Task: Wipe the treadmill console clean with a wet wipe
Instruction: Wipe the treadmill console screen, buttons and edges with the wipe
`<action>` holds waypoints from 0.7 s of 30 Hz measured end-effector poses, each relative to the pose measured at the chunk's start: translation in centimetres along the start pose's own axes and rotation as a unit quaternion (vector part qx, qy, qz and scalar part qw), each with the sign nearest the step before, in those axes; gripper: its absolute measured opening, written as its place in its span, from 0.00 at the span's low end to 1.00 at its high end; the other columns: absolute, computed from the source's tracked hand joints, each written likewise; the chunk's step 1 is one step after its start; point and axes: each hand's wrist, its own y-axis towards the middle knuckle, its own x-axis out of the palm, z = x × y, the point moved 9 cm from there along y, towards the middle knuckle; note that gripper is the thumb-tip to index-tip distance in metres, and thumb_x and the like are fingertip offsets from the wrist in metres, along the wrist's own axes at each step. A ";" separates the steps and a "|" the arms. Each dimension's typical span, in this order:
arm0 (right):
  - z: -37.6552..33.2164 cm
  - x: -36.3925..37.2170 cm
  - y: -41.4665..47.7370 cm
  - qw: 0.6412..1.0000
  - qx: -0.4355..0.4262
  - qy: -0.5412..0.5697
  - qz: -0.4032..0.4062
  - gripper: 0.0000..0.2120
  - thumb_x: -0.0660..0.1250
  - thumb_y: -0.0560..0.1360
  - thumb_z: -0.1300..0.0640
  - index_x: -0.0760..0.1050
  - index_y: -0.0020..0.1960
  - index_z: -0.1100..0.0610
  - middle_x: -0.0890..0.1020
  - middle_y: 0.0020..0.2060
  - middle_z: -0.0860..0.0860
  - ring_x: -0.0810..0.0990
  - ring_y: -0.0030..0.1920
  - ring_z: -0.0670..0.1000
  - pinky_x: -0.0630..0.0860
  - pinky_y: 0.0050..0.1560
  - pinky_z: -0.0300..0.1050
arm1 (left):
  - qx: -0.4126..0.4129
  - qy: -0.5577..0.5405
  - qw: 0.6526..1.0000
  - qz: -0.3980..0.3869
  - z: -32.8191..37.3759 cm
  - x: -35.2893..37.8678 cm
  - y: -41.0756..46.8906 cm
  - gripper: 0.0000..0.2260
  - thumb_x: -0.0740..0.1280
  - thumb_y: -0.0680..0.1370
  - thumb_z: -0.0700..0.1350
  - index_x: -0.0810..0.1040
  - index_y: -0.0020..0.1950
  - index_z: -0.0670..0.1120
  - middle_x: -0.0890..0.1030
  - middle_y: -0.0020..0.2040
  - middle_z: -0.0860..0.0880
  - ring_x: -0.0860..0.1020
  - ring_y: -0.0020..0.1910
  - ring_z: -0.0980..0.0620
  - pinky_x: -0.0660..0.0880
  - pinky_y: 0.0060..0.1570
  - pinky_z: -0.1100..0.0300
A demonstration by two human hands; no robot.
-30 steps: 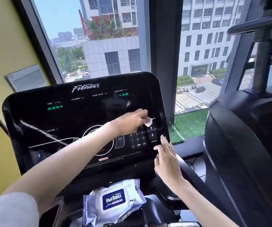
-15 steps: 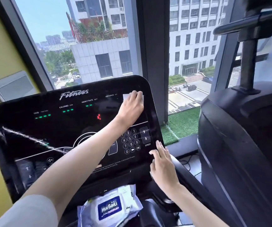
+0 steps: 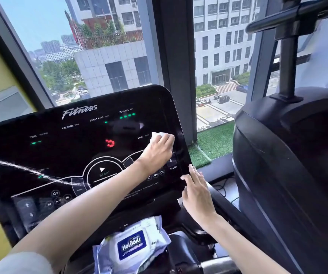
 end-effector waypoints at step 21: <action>-1.3 0.5 -3.8 0.999 0.022 -0.028 -0.003 0.16 0.70 0.63 0.71 0.78 0.49 0.61 0.79 0.55 0.61 0.77 0.58 0.60 0.71 0.63 0.55 | 0.172 -0.113 0.978 0.034 8.7 1.4 -7.2 0.12 0.58 0.79 0.43 0.81 0.50 0.45 0.76 0.45 0.50 0.74 0.45 0.49 0.73 0.45 0.56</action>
